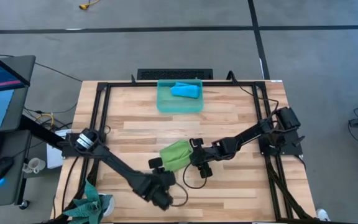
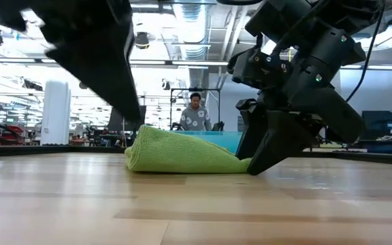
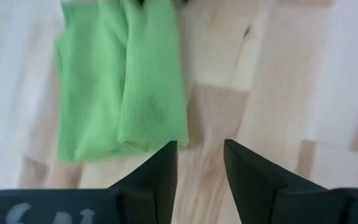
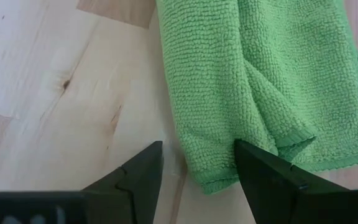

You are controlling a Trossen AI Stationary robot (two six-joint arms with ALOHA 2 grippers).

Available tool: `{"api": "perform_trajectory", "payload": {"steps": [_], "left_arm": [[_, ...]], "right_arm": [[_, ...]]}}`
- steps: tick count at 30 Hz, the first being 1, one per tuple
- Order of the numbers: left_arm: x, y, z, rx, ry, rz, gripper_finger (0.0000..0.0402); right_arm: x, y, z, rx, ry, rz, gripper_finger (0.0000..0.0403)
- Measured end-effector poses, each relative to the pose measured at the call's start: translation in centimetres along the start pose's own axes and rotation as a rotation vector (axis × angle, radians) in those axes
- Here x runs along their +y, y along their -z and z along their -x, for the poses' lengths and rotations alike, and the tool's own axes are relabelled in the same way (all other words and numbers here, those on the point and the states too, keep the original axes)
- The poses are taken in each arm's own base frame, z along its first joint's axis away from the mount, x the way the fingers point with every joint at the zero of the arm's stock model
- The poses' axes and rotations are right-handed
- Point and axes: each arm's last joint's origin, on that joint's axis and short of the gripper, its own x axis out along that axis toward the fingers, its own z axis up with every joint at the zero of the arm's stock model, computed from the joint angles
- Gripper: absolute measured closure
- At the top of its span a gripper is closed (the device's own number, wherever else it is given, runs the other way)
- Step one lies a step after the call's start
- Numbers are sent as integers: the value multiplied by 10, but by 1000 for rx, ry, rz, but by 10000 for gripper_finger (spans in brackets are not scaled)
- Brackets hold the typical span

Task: Roll microfiber towels into tight, uniform cylinder then place into a basket
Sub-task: Roll the green microfiber cloth

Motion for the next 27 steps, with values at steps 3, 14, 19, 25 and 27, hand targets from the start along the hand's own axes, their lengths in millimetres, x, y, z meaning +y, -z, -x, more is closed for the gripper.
{"api": "perform_trajectory", "payload": {"steps": [3,14,19,25,27], "left_arm": [[-11,3,10,-118,-27,-76,278],[-9,14,-22,-200,-78,-172,278],[-1,7,-33,-141,-7,-138,278],[3,0,-38,-110,57,-104,250],[4,-1,-39,-109,55,-101,232]], "right_arm": [[0,0,0,-3,0,0,180],[0,0,0,-4,-3,-5,180],[0,0,0,-4,-3,-7,180],[0,0,0,-5,-3,-22,180],[0,0,0,-5,-3,-23,180]]}}
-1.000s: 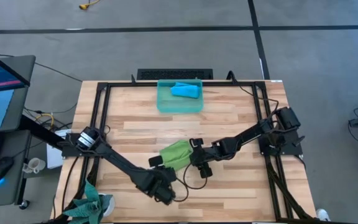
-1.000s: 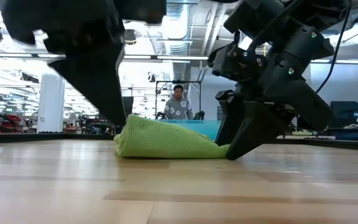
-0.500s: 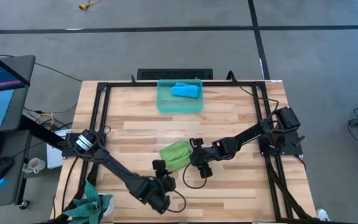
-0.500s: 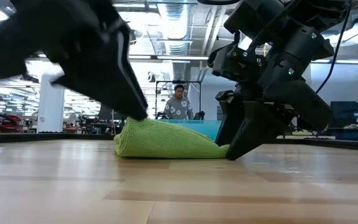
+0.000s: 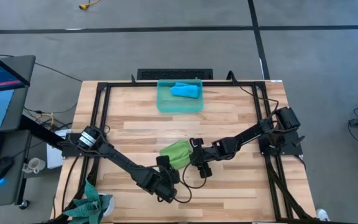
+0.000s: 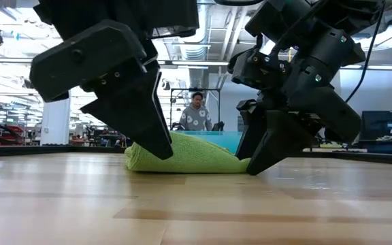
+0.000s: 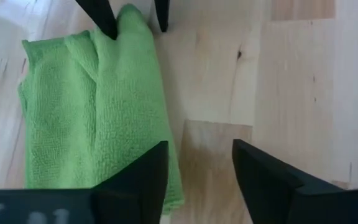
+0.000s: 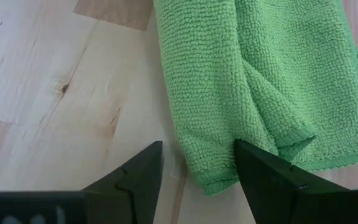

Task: Roll microfiber towels into tight, uniform cylinder then place into a basket
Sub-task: Roll the green microfiber cloth

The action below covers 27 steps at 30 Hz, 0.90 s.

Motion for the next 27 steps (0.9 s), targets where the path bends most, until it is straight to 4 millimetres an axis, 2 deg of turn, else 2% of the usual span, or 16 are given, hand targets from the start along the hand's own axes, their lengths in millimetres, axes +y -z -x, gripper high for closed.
{"api": "perform_trajectory", "payload": {"steps": [6,10,15,21,27], "left_arm": [[-1,-5,-1,-36,20,-3,184],[-6,-5,5,-72,-13,-116,182],[-3,2,7,-38,-88,-157,193],[12,15,-10,16,-138,-133,200],[29,26,-26,66,-171,-24,200]], "right_arm": [[0,0,0,0,0,0,180],[0,0,0,1,0,-1,180],[0,0,0,0,-1,-9,180],[0,0,0,1,0,-18,180],[0,0,0,1,-3,-18,180]]}}
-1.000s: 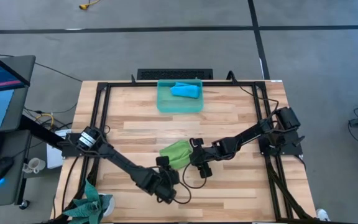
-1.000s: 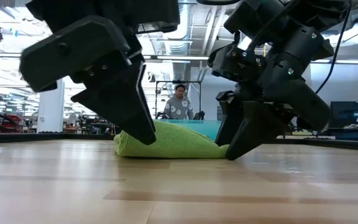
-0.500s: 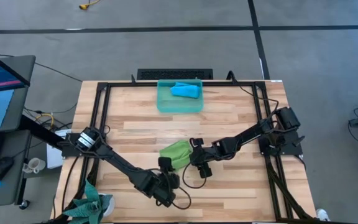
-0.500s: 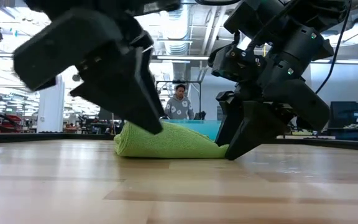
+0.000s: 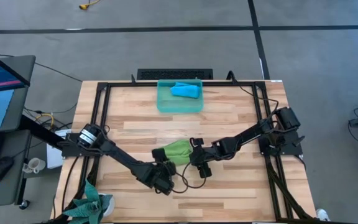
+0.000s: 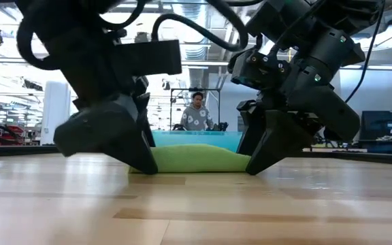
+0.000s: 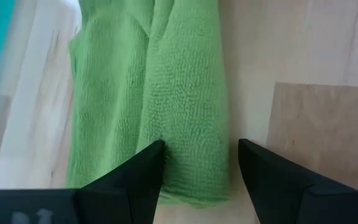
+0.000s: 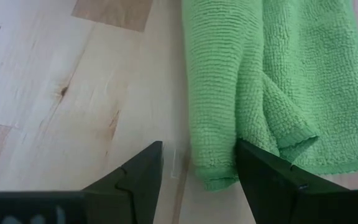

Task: Roll microfiber towels into tight, uniform cylinder then place into a basket
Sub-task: Roll the green microfiber cloth

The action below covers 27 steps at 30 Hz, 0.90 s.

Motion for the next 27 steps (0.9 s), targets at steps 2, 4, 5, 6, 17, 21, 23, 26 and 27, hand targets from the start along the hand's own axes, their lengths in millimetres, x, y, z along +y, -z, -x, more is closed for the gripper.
{"api": "perform_trajectory", "payload": {"steps": [2,4,5,6,17,21,23,26,27], "left_arm": [[2,2,-3,22,18,25,200],[3,4,-5,36,30,55,200],[3,5,-6,40,32,70,201],[3,5,-6,45,36,82,203],[1,4,-7,96,112,104,387],[4,-3,3,108,176,148,381],[6,-7,10,127,252,189,381],[9,-13,23,141,353,260,389],[11,-15,27,145,379,293,392]], "right_arm": [[0,0,0,0,-9,0,180],[0,0,0,0,-10,0,180],[1,0,0,0,-15,1,180],[3,0,0,0,-20,0,180],[15,-1,2,1,-117,-99,273],[18,-1,3,7,-183,-151,344],[21,-2,3,7,-204,-165,377],[31,-4,7,0,-274,-186,390],[36,-5,9,2,-305,-201,385]]}}
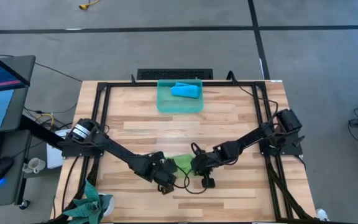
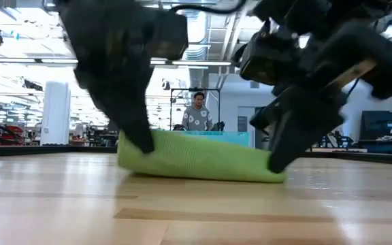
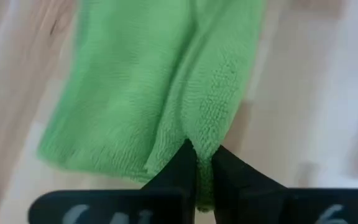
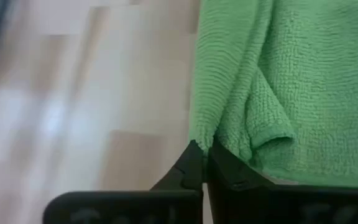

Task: Roll microfiber towels into tight, uniform cylinder then place into a basket
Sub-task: Roll the green microfiber cloth

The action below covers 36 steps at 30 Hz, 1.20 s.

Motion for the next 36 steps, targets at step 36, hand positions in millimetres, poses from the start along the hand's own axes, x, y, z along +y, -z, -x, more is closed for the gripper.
{"api": "perform_trajectory", "payload": {"steps": [36], "left_arm": [[64,-48,-44,308,300,362,384]], "right_arm": [[26,6,5,43,-71,-241,301]]}}
